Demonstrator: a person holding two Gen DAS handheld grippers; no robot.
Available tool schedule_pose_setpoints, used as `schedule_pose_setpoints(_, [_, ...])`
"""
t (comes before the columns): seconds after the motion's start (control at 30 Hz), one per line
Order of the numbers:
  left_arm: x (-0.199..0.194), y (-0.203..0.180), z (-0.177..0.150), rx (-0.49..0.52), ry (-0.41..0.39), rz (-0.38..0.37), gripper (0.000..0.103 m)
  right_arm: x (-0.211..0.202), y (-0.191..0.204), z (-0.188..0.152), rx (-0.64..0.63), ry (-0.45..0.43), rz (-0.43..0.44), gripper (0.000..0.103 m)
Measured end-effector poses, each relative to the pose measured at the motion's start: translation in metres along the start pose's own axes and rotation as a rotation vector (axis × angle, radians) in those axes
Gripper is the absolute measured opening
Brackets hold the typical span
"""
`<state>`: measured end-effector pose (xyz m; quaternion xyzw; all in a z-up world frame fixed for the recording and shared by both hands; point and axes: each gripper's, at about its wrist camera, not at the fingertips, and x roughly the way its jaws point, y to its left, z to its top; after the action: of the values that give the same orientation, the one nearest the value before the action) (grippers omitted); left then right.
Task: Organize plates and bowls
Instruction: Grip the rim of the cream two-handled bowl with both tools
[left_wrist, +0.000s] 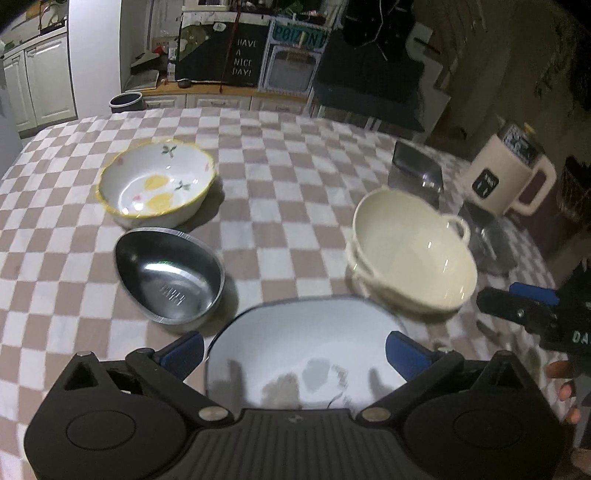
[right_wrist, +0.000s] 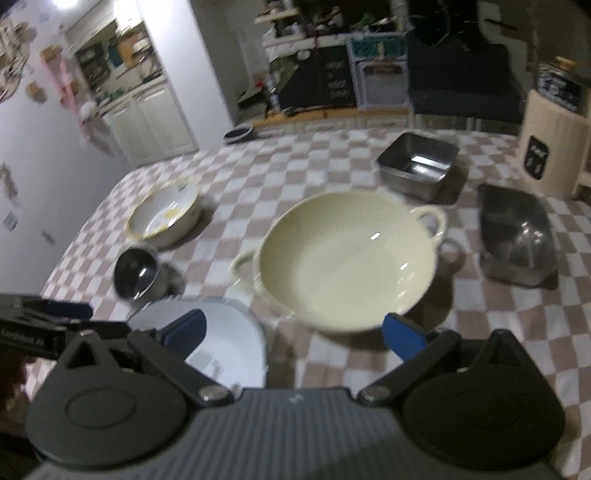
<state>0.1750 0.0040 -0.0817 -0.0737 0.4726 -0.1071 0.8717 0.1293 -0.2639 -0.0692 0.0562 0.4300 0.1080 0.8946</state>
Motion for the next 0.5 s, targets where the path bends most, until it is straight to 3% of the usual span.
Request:
schedule_pose_setpoints(0.17, [0.014,-0.007,0.014,-0.068,-0.041,-0.088,0.101,0.009,-0.028,0.022,0.069,-0.079,-0.043,0.103])
schedule_pose_setpoints(0.23, [0.022,-0.013,0.018,-0.071,-0.041,-0.113,0.095,0.013,-0.044,0.031,0.098,-0.1,-0.068,0.103])
schedule_pose_setpoints(0.3, [0.032,-0.019,0.023,-0.058,-0.026,-0.144,0.081,0.018,-0.059,0.039,0.124,-0.13,-0.095,0.103])
schedule_pose_setpoints(0.43, [0.048,-0.026,0.029,-0.053,-0.012,-0.167,0.069,0.032,-0.085,0.049,0.189,-0.147,-0.123,0.102])
schedule_pose_setpoints(0.5, [0.056,-0.027,0.032,-0.058,-0.004,-0.169,0.063,0.037,-0.099,0.054,0.242,-0.15,-0.123,0.092])
